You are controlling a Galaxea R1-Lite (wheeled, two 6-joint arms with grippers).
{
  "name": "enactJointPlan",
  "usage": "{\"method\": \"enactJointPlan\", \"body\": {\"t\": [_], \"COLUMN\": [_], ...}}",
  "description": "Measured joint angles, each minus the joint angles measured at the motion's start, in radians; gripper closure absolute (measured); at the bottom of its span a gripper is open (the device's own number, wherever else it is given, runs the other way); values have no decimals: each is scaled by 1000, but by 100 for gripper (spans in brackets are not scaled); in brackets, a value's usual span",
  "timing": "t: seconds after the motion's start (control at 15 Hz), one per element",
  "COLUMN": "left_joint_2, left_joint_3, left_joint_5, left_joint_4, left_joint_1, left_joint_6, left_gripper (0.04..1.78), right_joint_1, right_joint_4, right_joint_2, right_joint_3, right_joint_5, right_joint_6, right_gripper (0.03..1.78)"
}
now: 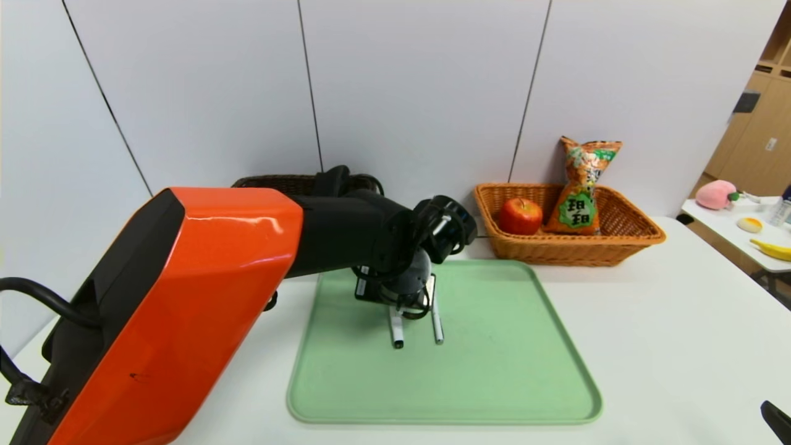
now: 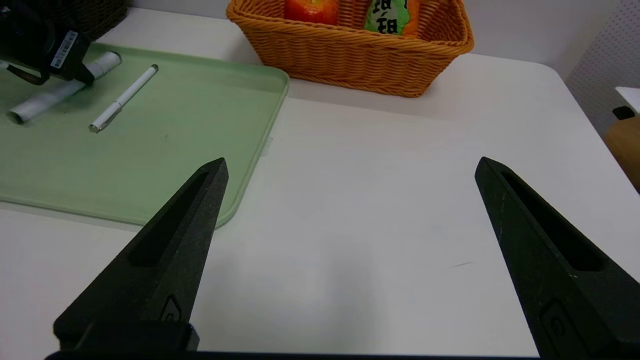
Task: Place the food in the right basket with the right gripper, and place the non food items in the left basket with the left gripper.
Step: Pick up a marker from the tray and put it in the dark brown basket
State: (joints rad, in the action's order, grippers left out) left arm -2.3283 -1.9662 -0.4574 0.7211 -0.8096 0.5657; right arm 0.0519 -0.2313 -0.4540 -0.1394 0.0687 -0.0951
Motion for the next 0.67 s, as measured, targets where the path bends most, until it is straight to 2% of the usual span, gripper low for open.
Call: {"method": "enactJointPlan", "body": {"t": [0.4, 0.67], "left_joint_2": [15, 89], "left_joint_3": [1, -3], "left_joint_5": [-1, -52], "left_joint_4": [8, -9], "left_joint_1": [-21, -19], "left_joint_6": [20, -22], "left_gripper": [164, 164], "right_joint_1": [1, 2], "right_joint_4": [39, 39], "right_joint_2": [29, 36], "right_joint_3": [-6, -8], "right_joint_5": [1, 1], "right_joint_6": [-2, -4], "right_gripper": [10, 10]}}
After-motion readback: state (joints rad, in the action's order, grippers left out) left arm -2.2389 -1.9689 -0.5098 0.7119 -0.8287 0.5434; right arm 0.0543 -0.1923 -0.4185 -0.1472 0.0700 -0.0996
